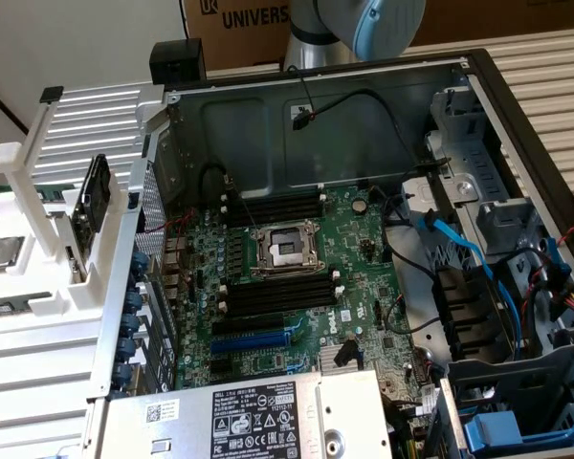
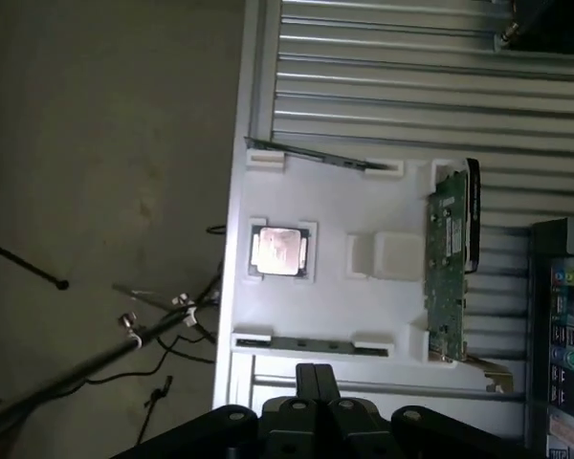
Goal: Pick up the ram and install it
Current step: 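Pick up the ram and move it above insertion slot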
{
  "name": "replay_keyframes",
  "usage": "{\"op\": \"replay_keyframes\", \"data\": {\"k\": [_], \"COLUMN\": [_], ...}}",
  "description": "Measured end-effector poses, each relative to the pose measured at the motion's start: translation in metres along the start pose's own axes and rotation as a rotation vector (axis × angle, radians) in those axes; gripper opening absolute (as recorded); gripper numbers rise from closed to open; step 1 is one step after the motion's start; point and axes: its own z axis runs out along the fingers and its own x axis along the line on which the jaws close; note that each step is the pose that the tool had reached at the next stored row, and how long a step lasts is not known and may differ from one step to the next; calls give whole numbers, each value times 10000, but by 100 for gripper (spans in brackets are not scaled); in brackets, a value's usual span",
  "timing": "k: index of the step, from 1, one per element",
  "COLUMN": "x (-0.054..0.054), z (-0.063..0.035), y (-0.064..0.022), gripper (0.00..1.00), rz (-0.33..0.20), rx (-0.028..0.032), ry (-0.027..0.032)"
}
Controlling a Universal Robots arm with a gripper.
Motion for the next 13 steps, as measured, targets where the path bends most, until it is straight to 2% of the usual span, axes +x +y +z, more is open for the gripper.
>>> {"op": "replay_keyframes", "data": {"k": [13], "x": [0], "z": [4], "y": [0], "gripper": [11], "rz": [-2385], "rx": [-11], "ry": [186]}}
